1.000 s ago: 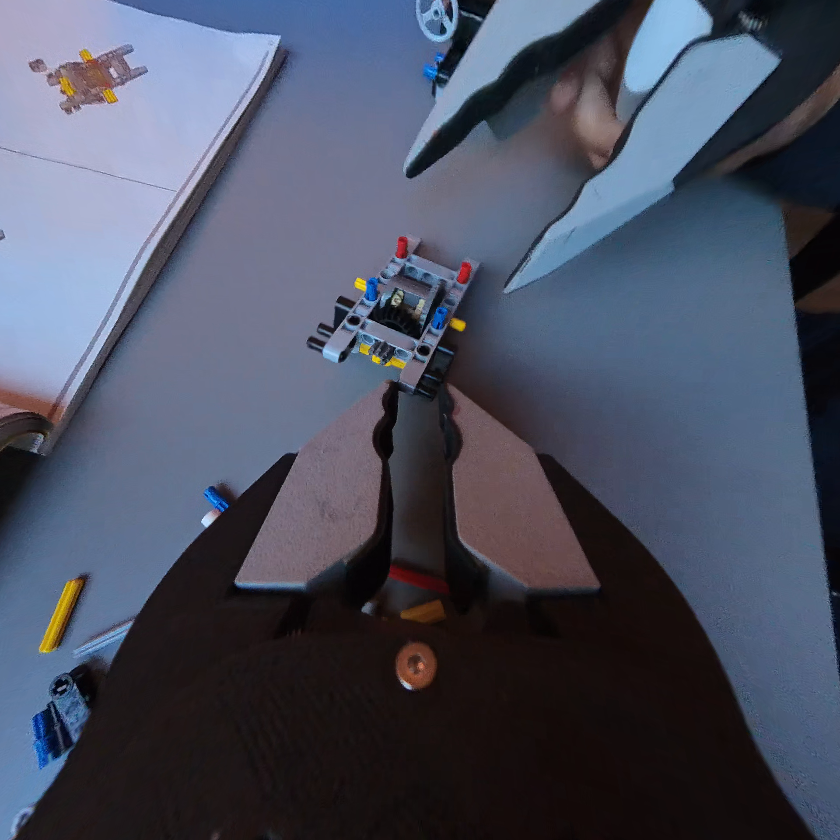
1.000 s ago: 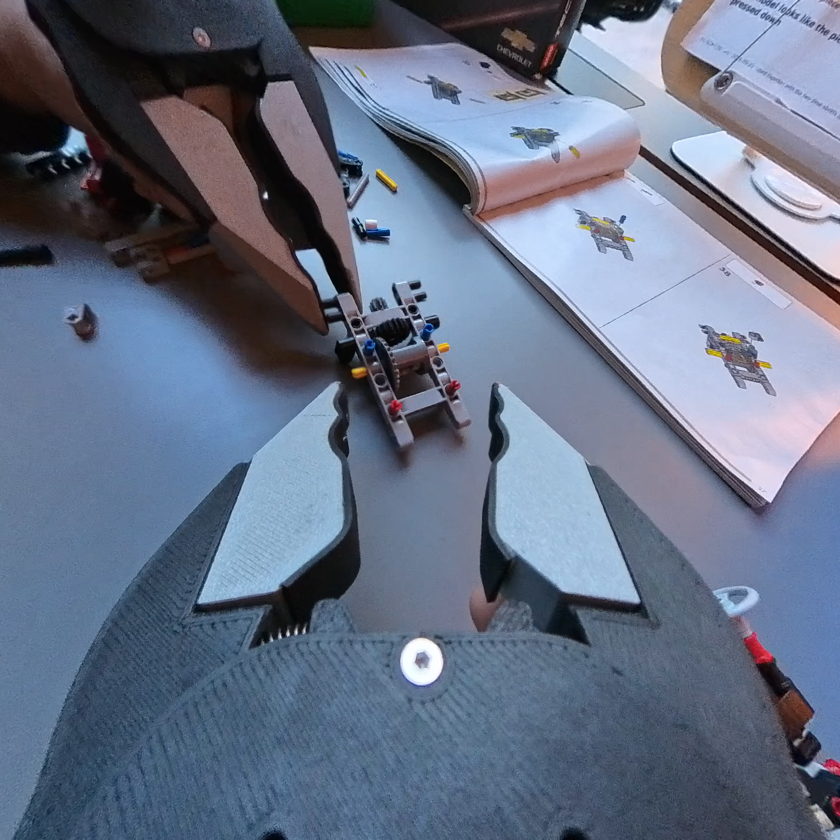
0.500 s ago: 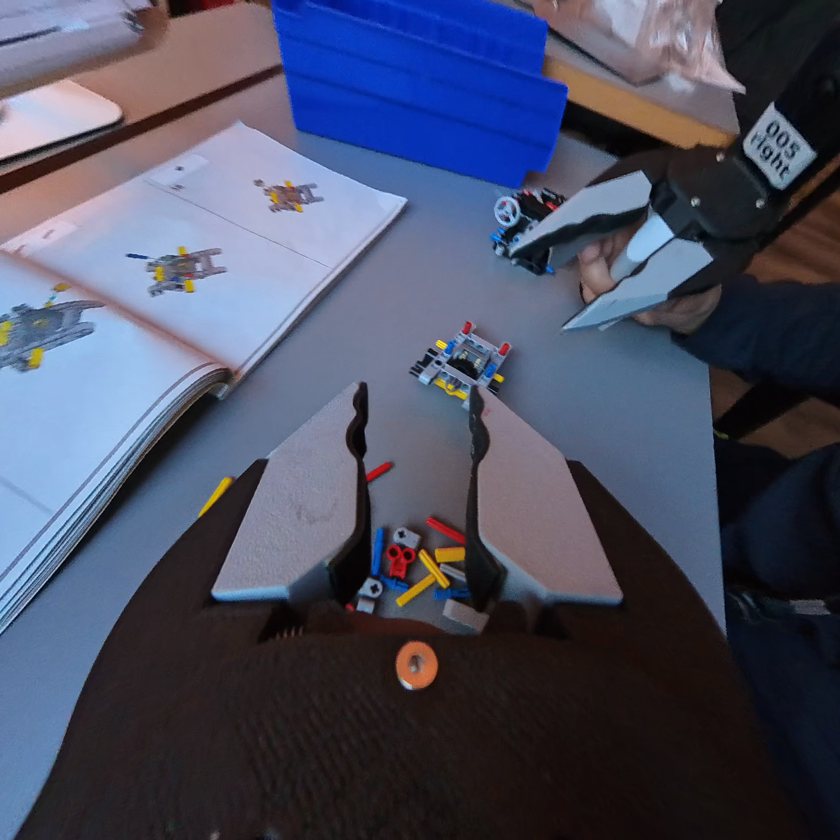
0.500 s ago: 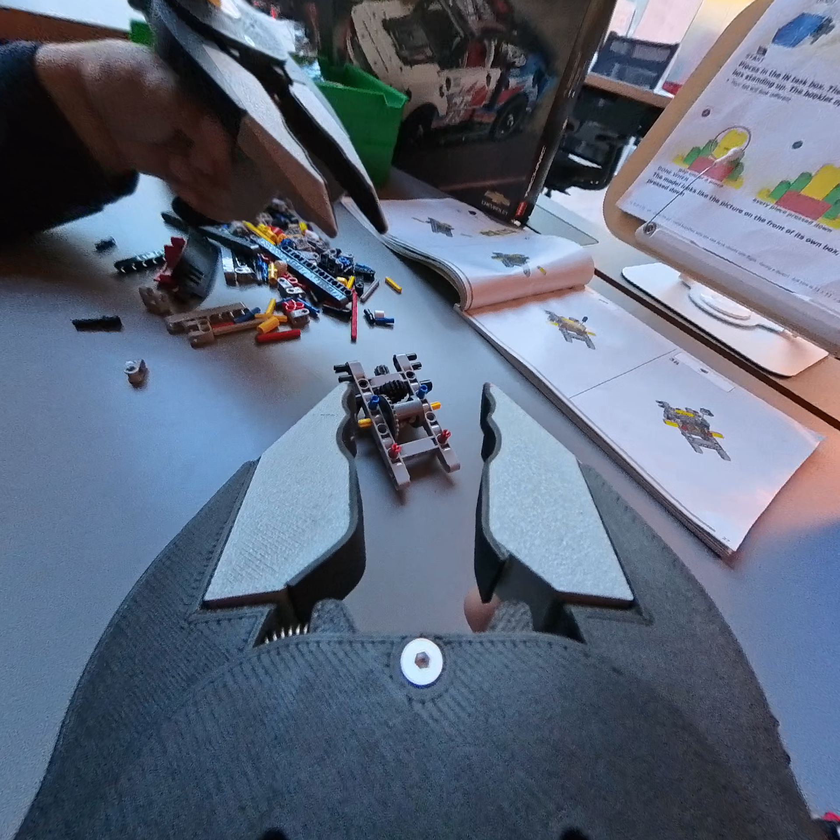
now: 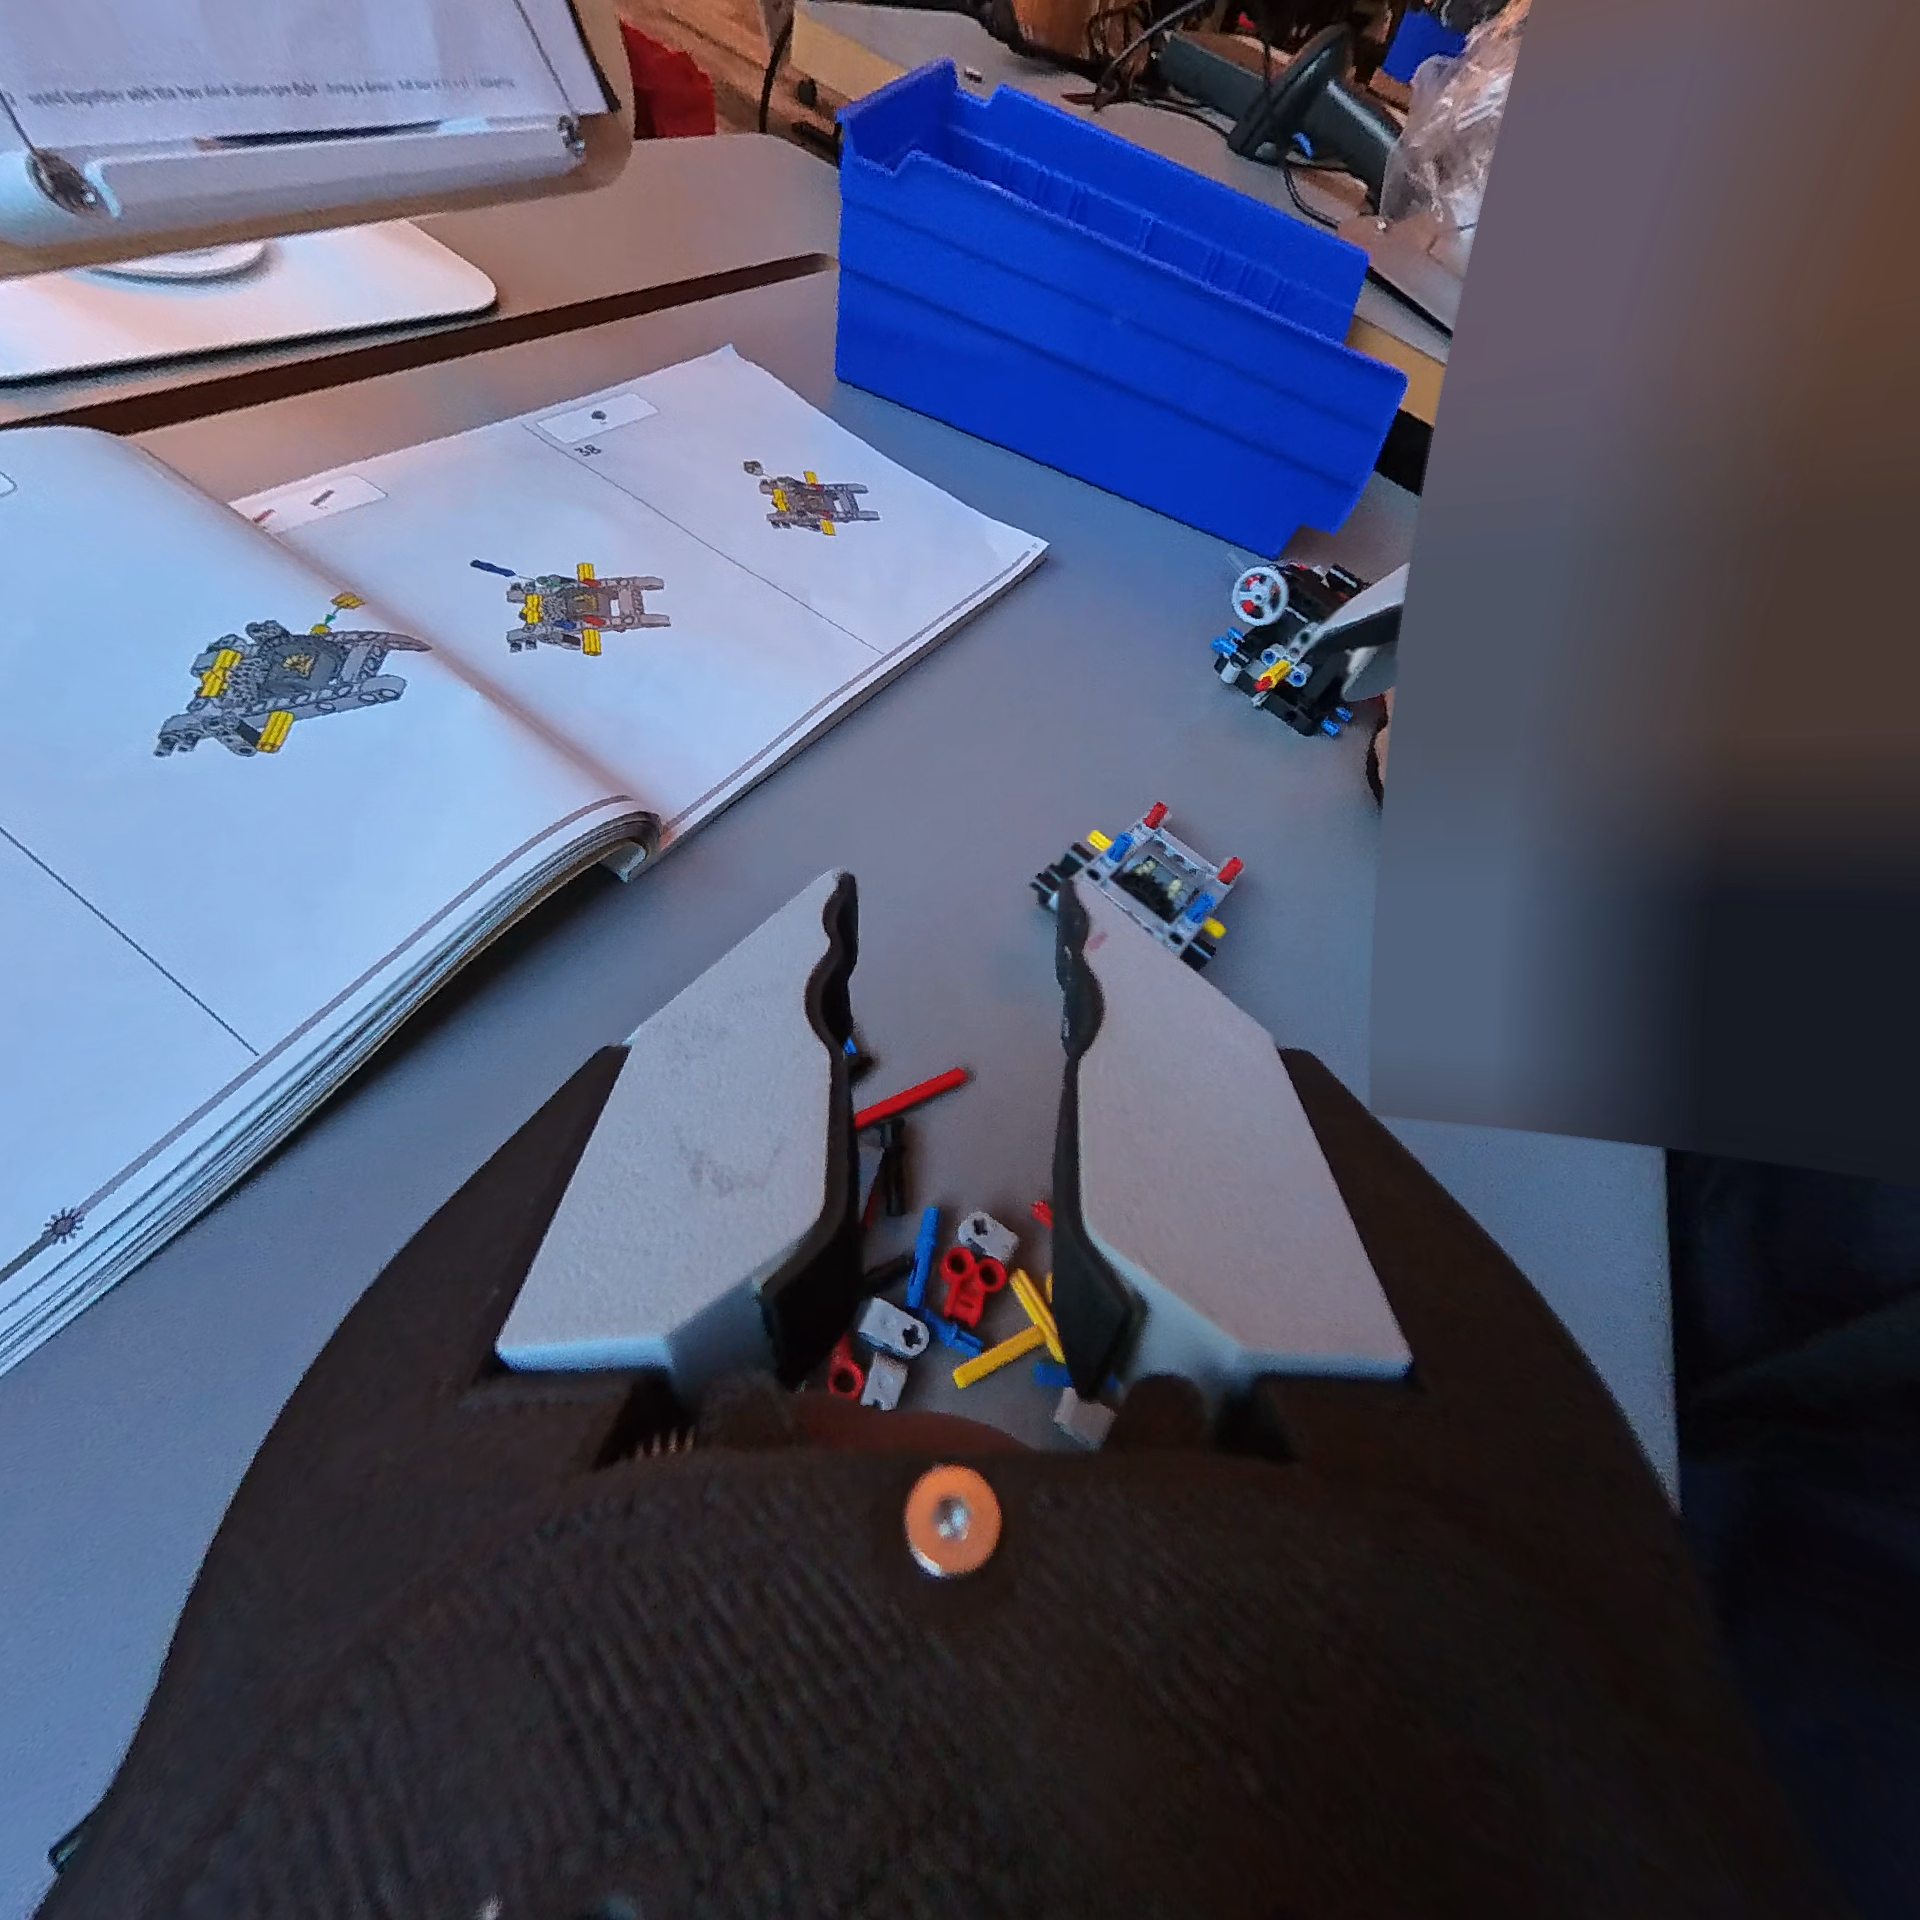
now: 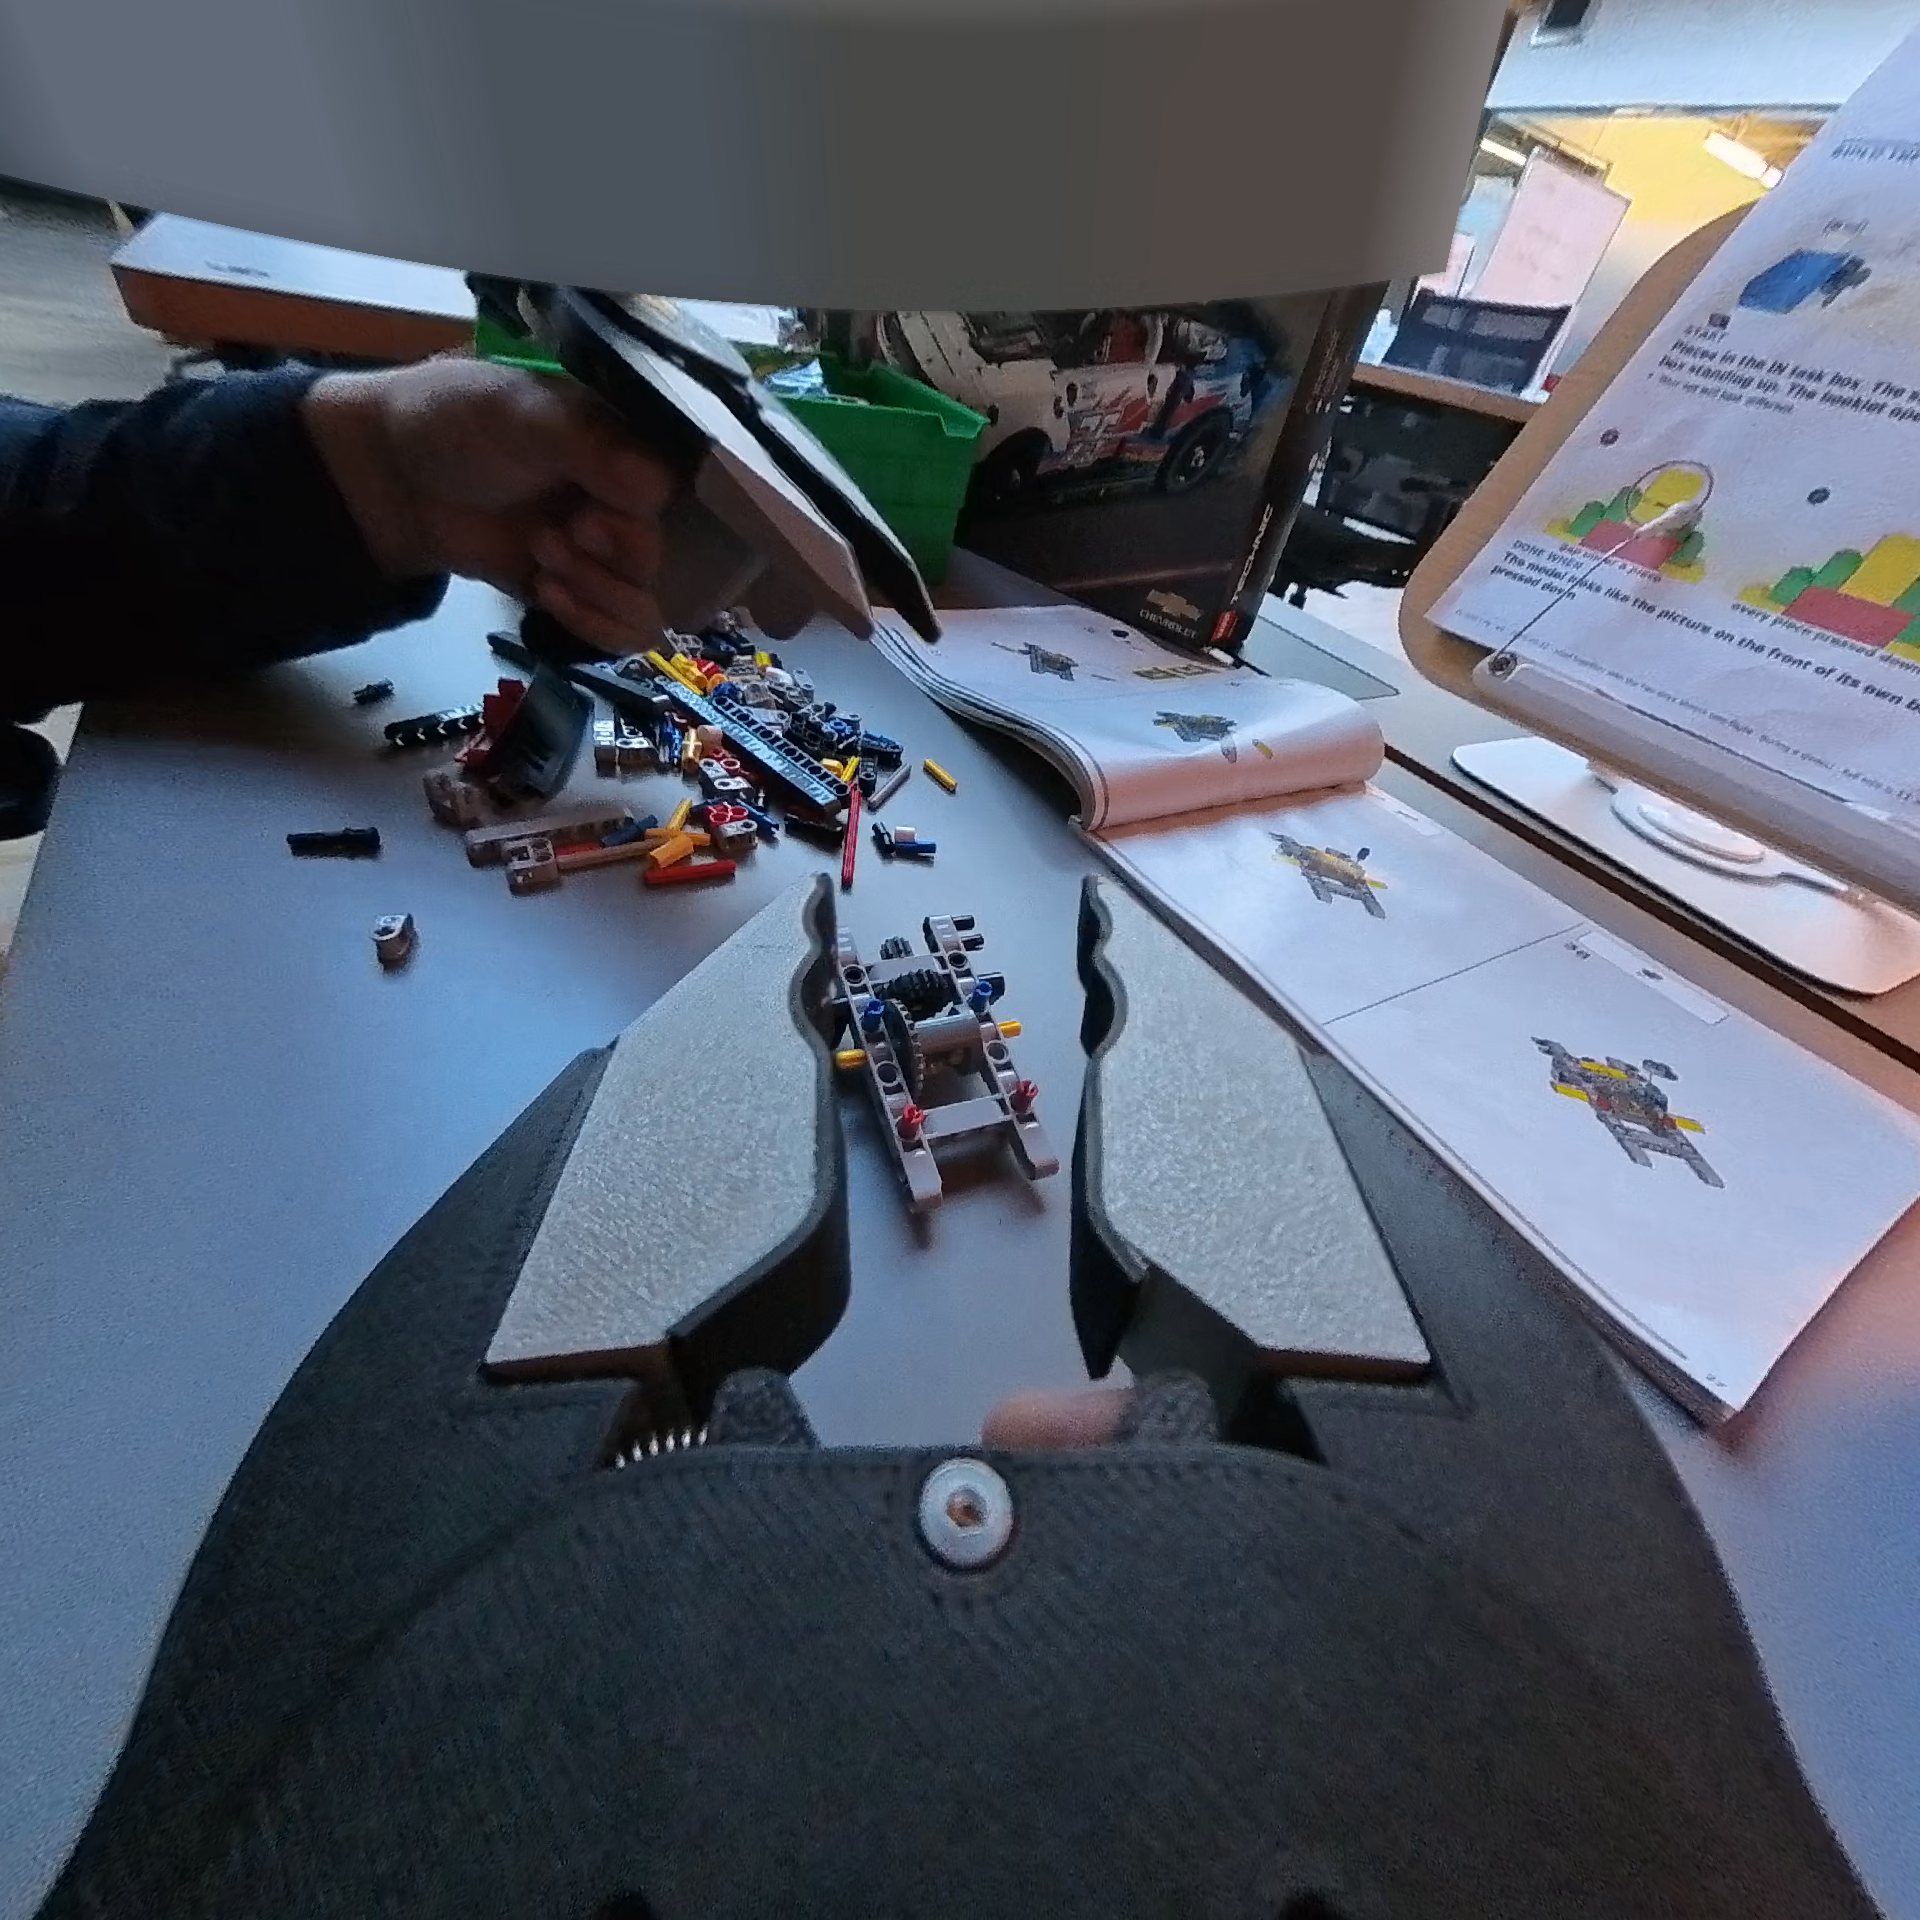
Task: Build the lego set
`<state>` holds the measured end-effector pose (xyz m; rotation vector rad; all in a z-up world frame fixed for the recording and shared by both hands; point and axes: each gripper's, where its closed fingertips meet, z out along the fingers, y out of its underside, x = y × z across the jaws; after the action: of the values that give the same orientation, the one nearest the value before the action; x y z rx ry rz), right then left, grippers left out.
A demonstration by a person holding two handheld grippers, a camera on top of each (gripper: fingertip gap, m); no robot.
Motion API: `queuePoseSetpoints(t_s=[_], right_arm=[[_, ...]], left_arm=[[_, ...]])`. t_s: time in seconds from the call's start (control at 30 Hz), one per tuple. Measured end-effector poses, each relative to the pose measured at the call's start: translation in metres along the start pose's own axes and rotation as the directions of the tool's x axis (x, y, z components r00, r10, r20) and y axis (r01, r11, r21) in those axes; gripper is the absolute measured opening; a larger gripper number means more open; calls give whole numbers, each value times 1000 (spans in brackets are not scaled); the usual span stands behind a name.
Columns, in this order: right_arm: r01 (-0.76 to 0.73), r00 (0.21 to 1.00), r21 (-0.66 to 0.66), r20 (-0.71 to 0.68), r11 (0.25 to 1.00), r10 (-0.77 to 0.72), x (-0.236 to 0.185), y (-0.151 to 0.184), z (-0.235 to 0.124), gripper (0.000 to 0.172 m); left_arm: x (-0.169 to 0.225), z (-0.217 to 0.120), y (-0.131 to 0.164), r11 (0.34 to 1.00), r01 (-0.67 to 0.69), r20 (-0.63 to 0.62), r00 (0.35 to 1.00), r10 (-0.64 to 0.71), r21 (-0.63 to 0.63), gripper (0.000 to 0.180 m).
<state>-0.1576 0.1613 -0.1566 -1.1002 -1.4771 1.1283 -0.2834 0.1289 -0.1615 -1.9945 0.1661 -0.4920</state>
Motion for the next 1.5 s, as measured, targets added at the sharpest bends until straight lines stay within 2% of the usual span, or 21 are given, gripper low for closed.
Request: queuePoseSetpoints(t_s=[0.23,0.73,1.23,1.5], right_arm=[[1,1000,48,-30,999,1,9,-8,-7,38],[32,996,50,-83,998,-28,16,-11,-11,36],[19,998,37,-66,999,-17,16,-7,-9,35],[-7,998,9,-59,1000,8,18,1,-5,35]], left_arm=[[-5,7,-3,997,78,-9,997,-78,27,35],[0,11,7,999,19,13,1000,-18,-28,34],[10,11,6,1000,0,-6,1000,0,-30,34],[-7,2,1,1000,29,58,998,-28,-11,33]])
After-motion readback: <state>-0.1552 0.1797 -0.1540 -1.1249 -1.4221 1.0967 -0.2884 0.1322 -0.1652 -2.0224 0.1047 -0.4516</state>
